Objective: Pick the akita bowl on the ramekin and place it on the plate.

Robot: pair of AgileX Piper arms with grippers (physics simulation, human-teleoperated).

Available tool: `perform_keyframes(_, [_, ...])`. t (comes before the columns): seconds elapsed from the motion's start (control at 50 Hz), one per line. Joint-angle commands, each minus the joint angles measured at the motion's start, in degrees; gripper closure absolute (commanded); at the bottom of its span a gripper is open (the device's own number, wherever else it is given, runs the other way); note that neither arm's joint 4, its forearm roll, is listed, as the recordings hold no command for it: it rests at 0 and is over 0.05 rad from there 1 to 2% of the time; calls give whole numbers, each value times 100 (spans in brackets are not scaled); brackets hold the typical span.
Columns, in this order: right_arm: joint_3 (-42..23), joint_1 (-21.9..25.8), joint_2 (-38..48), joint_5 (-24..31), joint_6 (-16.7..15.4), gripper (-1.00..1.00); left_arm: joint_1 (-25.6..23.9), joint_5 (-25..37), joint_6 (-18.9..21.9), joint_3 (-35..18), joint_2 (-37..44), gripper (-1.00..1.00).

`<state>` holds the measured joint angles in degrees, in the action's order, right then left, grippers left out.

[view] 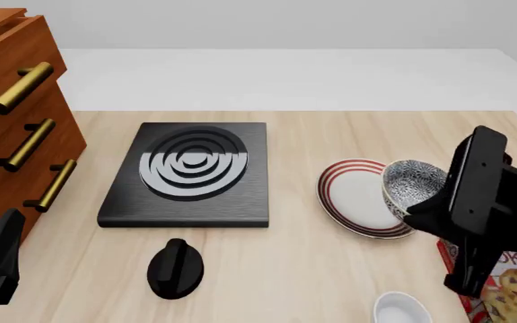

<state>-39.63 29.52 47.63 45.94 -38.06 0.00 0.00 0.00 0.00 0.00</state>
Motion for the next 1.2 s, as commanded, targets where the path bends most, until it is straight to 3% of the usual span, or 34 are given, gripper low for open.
perform_keyframes(0.02, [-199,-253,450,-325,18,100,0,0,0,0,0,-100])
perform_keyframes(0.36, [-560,-414,1327,-843,181,100,0,0,0,0,0,-100])
perform_keyframes(1.2, [-1249,-979,2646,-1349,507,100,0,0,0,0,0,-100])
